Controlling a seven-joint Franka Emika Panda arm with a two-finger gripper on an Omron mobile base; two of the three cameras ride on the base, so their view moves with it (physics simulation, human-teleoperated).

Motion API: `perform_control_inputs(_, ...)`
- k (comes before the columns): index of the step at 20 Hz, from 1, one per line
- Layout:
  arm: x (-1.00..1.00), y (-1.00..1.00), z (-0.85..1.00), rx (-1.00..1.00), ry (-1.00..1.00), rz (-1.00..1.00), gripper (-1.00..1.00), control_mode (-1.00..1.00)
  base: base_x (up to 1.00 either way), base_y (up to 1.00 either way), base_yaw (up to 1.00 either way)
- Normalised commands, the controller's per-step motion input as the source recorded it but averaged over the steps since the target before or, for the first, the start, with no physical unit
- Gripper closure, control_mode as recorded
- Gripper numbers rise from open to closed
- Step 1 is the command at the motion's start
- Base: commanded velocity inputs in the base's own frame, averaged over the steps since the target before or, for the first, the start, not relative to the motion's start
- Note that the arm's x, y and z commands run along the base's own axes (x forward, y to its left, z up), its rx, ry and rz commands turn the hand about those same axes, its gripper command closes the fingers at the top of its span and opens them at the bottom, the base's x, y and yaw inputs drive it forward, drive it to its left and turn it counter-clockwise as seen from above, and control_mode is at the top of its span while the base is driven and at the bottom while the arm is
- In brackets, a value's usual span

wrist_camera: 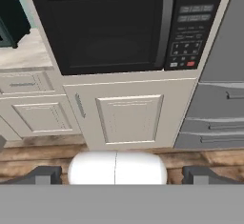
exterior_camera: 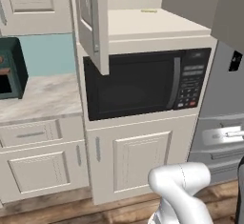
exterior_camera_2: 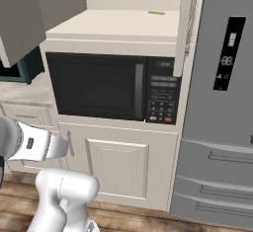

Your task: Pick the avocado and bread from the counter and place them on the plate. Then pick the jam from the cabinet and place it next to the plate. Lastly close the cabinet door.

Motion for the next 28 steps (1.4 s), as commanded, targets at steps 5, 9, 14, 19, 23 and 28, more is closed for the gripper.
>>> perform_control_inputs(5, 0.0, 0.0, 0.0, 0.0, 0.0, 0.0, -1.0, 1.0, 0.15, 0.48, -0.05)
perform_control_inputs(9, 0.0, 0.0, 0.0, 0.0, 0.0, 0.0, -1.0, 1.0, 0.1, 0.05, 0.0)
perform_control_inputs(14, 0.0, 0.0, 0.0, 0.0, 0.0, 0.0, -1.0, 1.0, 0.09, -0.13, 0.0)
perform_control_inputs(19, 0.0, 0.0, 0.0, 0.0, 0.0, 0.0, -1.0, 1.0, 0.1, -0.28, 0.0)
perform_control_inputs(23, 0.0, 0.0, 0.0, 0.0, 0.0, 0.0, -1.0, 1.0, 0.12, -0.34, 0.0)
perform_control_inputs(28, 0.0, 0.0, 0.0, 0.0, 0.0, 0.0, -1.0, 1.0, 0.13, -0.34, 0.0)
